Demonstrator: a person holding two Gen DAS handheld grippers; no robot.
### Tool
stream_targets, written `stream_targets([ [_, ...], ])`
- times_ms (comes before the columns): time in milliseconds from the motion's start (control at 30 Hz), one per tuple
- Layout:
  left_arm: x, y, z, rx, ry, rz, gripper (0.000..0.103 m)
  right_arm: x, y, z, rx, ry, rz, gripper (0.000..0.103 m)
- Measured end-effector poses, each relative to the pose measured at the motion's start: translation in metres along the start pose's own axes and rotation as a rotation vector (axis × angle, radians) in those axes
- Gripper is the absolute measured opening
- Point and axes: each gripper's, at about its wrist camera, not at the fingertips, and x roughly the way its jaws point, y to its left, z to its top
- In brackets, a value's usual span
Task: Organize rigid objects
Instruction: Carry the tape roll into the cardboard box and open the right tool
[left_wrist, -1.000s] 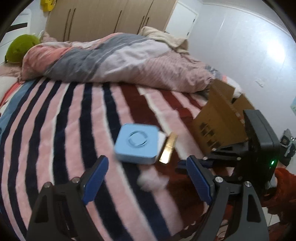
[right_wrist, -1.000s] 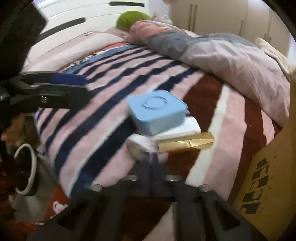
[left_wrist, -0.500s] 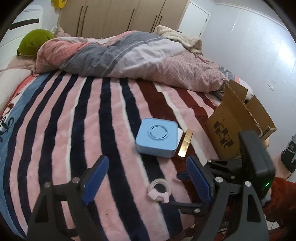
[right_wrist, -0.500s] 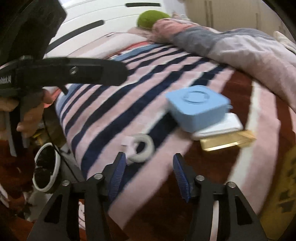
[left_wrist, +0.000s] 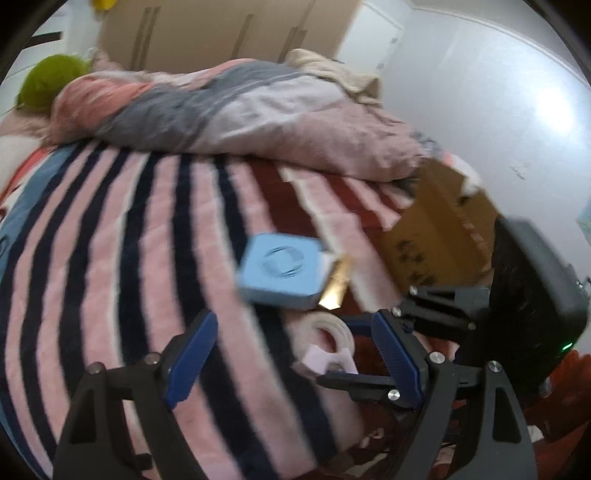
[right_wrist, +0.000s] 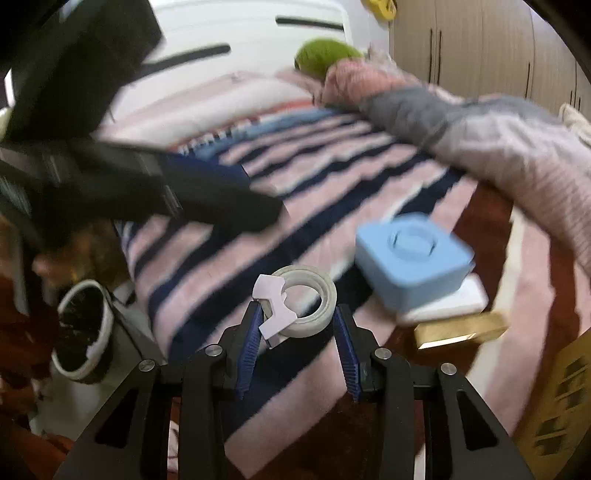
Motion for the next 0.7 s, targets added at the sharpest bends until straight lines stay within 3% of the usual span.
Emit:
stream_targets([
  [233,-0.003,-0.058,0.044,0.108,-0.029,-0.122,0.039,-0.072,-0.011,0.031,-0.032,-0.119,-0.094,0.035],
  [467,0.025,-0.130,0.087,0.253,-0.006,-0.155,0.038,-0.127,-0.053,0.021,0.023,-0.179,-0.232,0.035],
  [700,0.082,-0.200,0.117,0.355,0.073,-0.232,0.038,-0.167,-0.110,-0.006,0.134,-0.161,-0.352,0.035],
])
